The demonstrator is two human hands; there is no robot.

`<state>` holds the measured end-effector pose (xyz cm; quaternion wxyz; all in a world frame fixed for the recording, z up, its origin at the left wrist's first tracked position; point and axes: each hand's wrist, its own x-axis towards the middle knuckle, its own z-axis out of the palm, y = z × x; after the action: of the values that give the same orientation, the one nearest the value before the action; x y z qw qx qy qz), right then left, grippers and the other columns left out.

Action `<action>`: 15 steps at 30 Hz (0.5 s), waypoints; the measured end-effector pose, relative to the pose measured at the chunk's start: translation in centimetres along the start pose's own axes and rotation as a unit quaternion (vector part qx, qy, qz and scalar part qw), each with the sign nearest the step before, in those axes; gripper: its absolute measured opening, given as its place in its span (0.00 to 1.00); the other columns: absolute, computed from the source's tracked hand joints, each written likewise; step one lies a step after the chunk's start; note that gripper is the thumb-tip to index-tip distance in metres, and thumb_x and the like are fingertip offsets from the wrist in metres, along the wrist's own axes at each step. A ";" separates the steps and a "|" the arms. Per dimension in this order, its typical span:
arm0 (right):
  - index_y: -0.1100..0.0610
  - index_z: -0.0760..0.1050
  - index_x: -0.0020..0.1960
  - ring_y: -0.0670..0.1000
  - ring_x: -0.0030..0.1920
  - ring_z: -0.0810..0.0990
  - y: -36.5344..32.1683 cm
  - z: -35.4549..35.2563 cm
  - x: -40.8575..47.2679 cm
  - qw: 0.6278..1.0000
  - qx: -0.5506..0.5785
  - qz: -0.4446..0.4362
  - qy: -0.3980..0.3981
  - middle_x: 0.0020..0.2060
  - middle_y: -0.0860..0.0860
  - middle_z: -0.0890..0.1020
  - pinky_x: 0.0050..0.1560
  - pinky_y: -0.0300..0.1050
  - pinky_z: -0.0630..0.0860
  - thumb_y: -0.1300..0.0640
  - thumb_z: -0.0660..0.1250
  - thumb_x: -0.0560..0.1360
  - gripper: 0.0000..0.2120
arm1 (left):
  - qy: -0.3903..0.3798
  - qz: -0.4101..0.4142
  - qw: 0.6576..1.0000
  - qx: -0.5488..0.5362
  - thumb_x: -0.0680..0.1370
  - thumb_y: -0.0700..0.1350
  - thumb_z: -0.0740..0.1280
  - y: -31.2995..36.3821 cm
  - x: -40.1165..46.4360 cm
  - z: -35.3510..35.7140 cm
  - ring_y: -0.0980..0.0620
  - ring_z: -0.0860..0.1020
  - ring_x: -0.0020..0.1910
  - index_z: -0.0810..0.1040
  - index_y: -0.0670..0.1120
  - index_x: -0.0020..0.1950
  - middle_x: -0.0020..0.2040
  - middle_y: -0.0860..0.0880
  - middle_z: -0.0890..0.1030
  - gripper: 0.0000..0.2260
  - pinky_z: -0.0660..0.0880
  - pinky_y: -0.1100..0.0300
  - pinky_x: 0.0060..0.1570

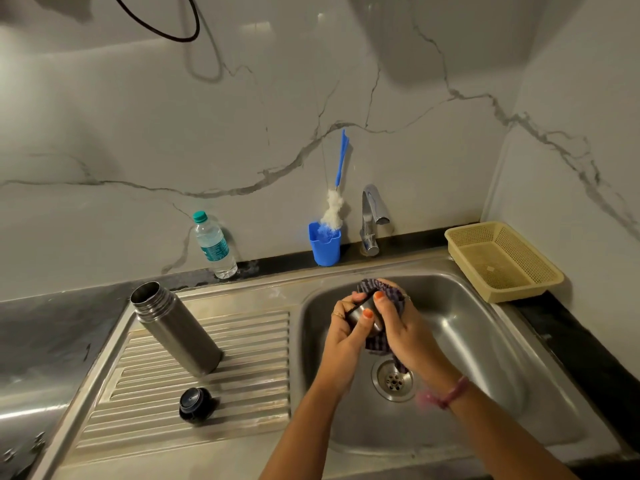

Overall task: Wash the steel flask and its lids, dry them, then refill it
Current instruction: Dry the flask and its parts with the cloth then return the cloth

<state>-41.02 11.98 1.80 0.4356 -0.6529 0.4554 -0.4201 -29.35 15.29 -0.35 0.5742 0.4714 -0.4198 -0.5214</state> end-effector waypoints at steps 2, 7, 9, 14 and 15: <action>0.53 0.66 0.68 0.41 0.58 0.75 -0.2 0.6 -0.8 0.996 -0.039 -0.063 0.039 0.56 0.44 0.75 0.57 0.32 0.73 0.39 0.57 0.77 0.25 | -0.010 0.023 1.000 -0.009 0.80 0.46 0.65 0.2 0.0 -0.4 0.48 0.79 0.62 0.69 0.43 0.70 0.64 0.43 0.78 0.20 0.77 0.56 0.59; 0.51 0.66 0.66 0.37 0.56 0.76 -0.1 1.0 -1.1 0.998 0.005 -0.035 0.045 0.57 0.46 0.75 0.53 0.28 0.72 0.42 0.58 0.78 0.21 | -0.028 0.015 0.999 0.003 0.79 0.49 0.65 0.7 0.1 -0.6 0.44 0.78 0.63 0.70 0.45 0.68 0.64 0.41 0.78 0.19 0.77 0.53 0.61; 0.49 0.70 0.61 0.41 0.50 0.80 -0.4 0.3 -0.4 0.983 0.147 0.106 -0.015 0.53 0.50 0.79 0.48 0.36 0.77 0.43 0.55 0.79 0.15 | -0.042 0.008 0.999 0.000 0.78 0.50 0.67 1.0 0.1 -0.9 0.43 0.78 0.62 0.70 0.45 0.68 0.64 0.41 0.78 0.21 0.77 0.50 0.61; 0.53 0.76 0.61 0.53 0.50 0.83 -0.2 -1.2 1.0 0.964 0.187 0.191 -0.011 0.51 0.56 0.83 0.46 0.48 0.80 0.40 0.52 0.79 0.23 | -0.090 0.092 0.972 0.196 0.74 0.65 0.68 1.2 0.4 -2.1 0.48 0.68 0.72 0.75 0.63 0.62 0.69 0.56 0.73 0.18 0.69 0.41 0.69; 0.53 0.76 0.60 0.53 0.50 0.82 -0.3 -1.5 1.1 0.964 0.184 0.193 -0.006 0.51 0.56 0.83 0.45 0.47 0.79 0.40 0.53 0.79 0.23 | -0.088 0.125 0.951 0.267 0.75 0.67 0.65 1.2 0.6 -2.3 0.53 0.64 0.74 0.74 0.68 0.59 0.69 0.62 0.72 0.14 0.65 0.43 0.72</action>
<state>-42.11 10.72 2.63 0.6242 -0.4635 0.4850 -0.4003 -26.78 14.97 0.38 0.4488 0.5036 -0.6482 -0.3533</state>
